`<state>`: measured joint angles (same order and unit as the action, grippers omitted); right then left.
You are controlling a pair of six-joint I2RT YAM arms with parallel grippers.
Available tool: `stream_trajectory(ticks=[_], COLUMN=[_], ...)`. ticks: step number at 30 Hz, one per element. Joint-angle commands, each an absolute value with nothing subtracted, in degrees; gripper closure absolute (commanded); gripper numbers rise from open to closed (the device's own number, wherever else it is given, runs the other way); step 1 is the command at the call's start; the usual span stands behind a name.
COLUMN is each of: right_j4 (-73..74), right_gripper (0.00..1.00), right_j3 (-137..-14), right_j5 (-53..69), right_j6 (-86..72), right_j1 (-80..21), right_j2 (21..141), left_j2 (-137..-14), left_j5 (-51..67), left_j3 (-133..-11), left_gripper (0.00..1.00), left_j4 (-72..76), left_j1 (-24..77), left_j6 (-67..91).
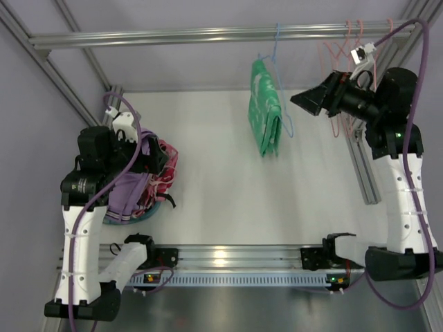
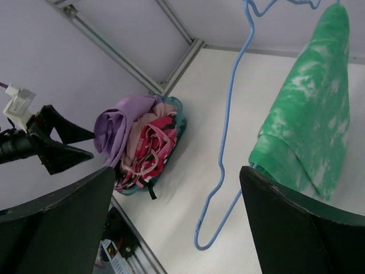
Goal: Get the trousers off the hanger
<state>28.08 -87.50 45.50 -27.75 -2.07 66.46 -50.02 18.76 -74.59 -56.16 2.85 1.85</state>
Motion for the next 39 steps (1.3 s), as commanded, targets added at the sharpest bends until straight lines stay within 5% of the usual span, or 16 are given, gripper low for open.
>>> stream_trajectory(ticks=[1, 8, 15, 25, 32, 36, 39], right_j4=[23.55, 21.98, 14.69, 4.31, 2.03, 0.53, -3.42], right_gripper=[0.10, 0.15, 0.28, 0.68, 0.82, 1.00, 1.00], right_j3=[-91.66, -91.93, -90.01, -85.43, -84.64, -84.20, -84.29], right_j5=[40.00, 31.73, 37.88, 43.59, 44.91, 45.61, 47.11], right_j6=[-30.06, -29.71, -36.82, -49.65, -53.87, -55.46, -55.99], right_j1=[-6.75, -11.25, -14.32, -15.20, -15.12, -15.12, -15.12], right_j2=[69.85, 75.67, 79.10, 81.56, 82.79, 83.14, 82.62], left_j2=[-50.10, -49.75, -50.10, -50.36, -50.36, -50.01, -49.66], left_j5=[19.86, 21.09, 22.59, 23.38, 23.73, 23.73, 24.78], left_j3=[-76.55, -76.82, -76.82, -76.55, -76.29, -76.11, -75.59], left_gripper=[0.02, 0.02, 0.02, 0.02, 0.02, 0.02, 0.02], left_j4=[-54.05, -54.05, -54.05, -54.05, -54.05, -54.14, -53.88], left_j1=[2.37, 1.94, 1.85, 1.76, 1.67, 1.67, 1.67], left_j6=[2.64, 2.46, 2.37, 2.55, 2.64, 2.37, 2.11])
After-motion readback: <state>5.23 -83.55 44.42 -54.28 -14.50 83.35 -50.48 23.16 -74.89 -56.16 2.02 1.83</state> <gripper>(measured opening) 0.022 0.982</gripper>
